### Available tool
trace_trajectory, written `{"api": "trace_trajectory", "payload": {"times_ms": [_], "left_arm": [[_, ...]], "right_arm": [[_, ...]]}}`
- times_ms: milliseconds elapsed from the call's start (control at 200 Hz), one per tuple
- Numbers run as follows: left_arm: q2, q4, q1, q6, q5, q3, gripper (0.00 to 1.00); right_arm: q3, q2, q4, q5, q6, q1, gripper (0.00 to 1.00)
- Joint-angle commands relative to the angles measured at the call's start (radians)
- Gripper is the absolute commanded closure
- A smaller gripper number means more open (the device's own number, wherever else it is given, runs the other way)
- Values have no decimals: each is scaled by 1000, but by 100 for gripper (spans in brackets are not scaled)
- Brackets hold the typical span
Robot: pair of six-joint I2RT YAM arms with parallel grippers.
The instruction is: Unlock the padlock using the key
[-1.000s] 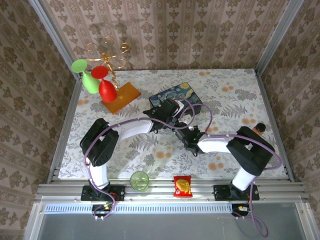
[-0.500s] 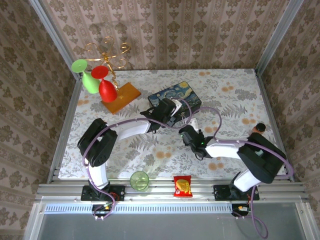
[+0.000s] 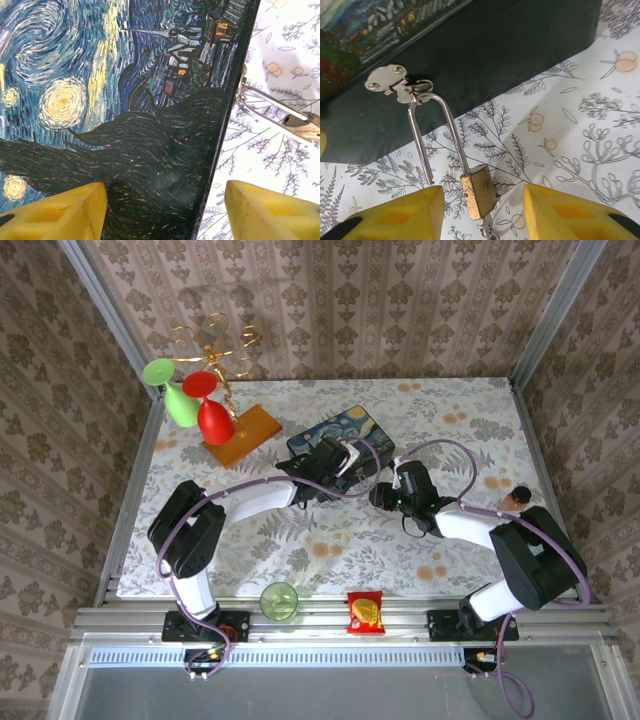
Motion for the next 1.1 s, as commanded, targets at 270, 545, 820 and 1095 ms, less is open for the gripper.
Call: {"api": "trace_trajectory", "payload": {"times_ms": [270,545,820,1095], "left_arm": [[12,-102,2,8,-22,-16,34],[22,-95,5,-6,-9,-23,35],[36,-94,8,-11,0,-18,36],[40,-78,8,-5,20,-29,38]], "right_arm": [[119,143,31,-73,-76,-8,68],[142,197,58,-67,-95,-6,85],[138,208,85,-34,-68,-9,99],[130,255,162,14,2,-9,93]]}}
